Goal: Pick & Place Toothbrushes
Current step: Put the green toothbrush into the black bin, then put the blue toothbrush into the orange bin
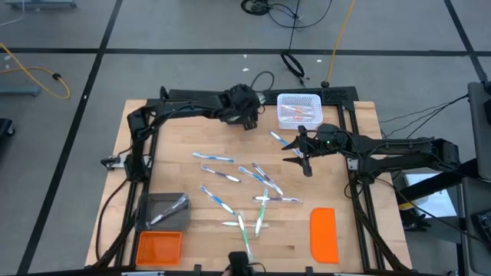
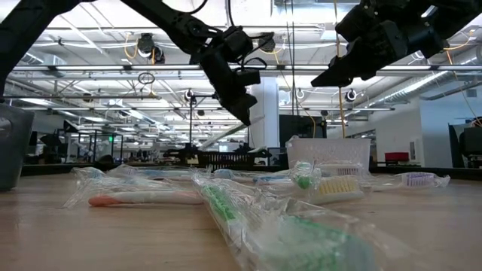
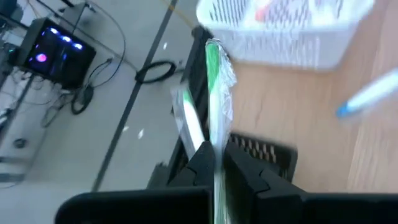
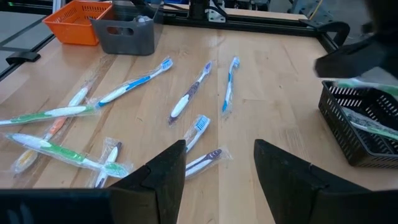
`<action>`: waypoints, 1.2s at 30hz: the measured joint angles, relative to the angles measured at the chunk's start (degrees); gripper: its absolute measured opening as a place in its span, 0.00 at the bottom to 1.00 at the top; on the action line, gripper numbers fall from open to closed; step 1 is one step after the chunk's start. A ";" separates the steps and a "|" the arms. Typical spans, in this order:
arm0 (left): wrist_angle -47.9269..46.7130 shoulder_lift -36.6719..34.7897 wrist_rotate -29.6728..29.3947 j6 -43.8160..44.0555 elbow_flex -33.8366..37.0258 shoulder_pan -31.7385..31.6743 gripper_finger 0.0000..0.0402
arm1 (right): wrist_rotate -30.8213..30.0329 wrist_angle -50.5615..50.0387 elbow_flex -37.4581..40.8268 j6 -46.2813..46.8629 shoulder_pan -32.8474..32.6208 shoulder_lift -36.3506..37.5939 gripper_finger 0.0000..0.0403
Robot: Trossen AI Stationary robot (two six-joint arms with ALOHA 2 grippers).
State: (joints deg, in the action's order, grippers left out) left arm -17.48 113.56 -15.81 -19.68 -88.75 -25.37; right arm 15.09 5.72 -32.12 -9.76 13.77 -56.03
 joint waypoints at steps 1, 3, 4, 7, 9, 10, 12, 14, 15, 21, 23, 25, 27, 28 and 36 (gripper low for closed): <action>1.04 0.00 1.65 0.93 0.01 -0.49 0.01 | 0.00 0.00 0.00 -0.02 -0.01 0.00 0.45; 2.50 0.00 4.37 2.27 0.01 -1.33 0.02 | 0.00 0.00 0.00 0.00 -0.01 0.00 0.45; 2.71 0.00 4.62 2.66 0.01 -1.57 0.02 | 0.00 -0.02 0.00 0.02 -0.01 0.00 0.45; 2.73 0.00 3.99 4.08 0.02 -1.96 0.06 | 0.00 -0.30 0.00 0.04 0.00 0.00 0.45; 2.63 0.00 4.01 5.29 0.02 -2.06 0.08 | 0.00 -0.33 0.00 0.04 0.01 0.00 0.45; 2.64 0.00 4.01 5.67 0.02 -2.19 0.09 | 0.00 -0.33 0.00 0.04 -0.01 0.00 0.45; 2.63 0.00 3.95 5.90 0.02 -2.29 0.10 | 0.00 -0.33 0.00 0.06 -0.01 0.00 0.45; 2.61 0.00 3.71 6.02 0.02 -2.35 0.10 | 0.00 -0.33 0.00 0.05 0.01 0.00 0.45; 2.61 0.00 3.54 6.33 0.02 -2.34 0.10 | 0.00 -0.33 0.00 0.04 0.00 0.00 0.45; 1.90 0.00 2.16 6.93 0.02 -2.31 0.15 | 0.00 -0.35 0.00 0.07 0.01 0.00 0.45; 1.48 0.00 1.32 7.75 0.02 -2.31 0.19 | 0.00 -0.35 0.00 0.07 0.01 0.00 0.45; 0.97 0.00 0.51 8.31 0.02 -2.31 0.24 | 0.00 -0.37 0.00 0.09 0.00 0.00 0.45; 0.40 0.00 -0.26 8.39 0.02 -2.31 0.28 | -0.05 -0.39 0.00 0.09 0.01 0.00 0.45; 0.16 0.00 -0.29 8.33 0.02 -2.31 0.30 | -0.19 -0.50 0.00 0.17 -0.01 0.00 0.45; -0.80 0.00 -0.27 10.83 0.02 -2.31 0.37 | -14.44 -5.86 0.04 3.17 0.01 0.00 0.45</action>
State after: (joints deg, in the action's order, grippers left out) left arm -18.28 113.56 -16.08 -8.85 -88.73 -27.68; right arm 0.65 -0.14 -32.08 -6.59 13.78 -56.03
